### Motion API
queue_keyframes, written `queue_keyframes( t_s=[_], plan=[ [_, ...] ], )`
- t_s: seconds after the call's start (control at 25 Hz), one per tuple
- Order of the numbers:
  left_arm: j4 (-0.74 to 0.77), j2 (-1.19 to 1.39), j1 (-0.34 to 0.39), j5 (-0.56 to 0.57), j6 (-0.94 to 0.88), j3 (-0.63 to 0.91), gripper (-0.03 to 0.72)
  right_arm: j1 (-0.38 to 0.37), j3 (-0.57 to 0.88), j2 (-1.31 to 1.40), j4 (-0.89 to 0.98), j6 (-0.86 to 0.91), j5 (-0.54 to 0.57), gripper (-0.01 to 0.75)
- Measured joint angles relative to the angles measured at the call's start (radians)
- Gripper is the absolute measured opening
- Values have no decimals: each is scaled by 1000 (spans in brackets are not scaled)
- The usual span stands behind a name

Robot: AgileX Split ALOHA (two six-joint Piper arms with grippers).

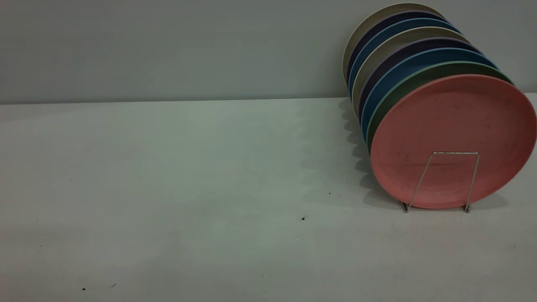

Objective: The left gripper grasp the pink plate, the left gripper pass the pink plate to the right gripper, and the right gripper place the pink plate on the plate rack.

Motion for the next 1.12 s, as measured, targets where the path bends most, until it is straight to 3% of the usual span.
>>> queue_keyframes(
  t_s=[0.4,1.12],
  plan=[
    [3,-174,-56,0,0,0,446,-26,1,-59,0,0,0,566],
    [3,-204,-60,1,-1,0,446,-26,1,-73,7,0,1,566]
  ],
)
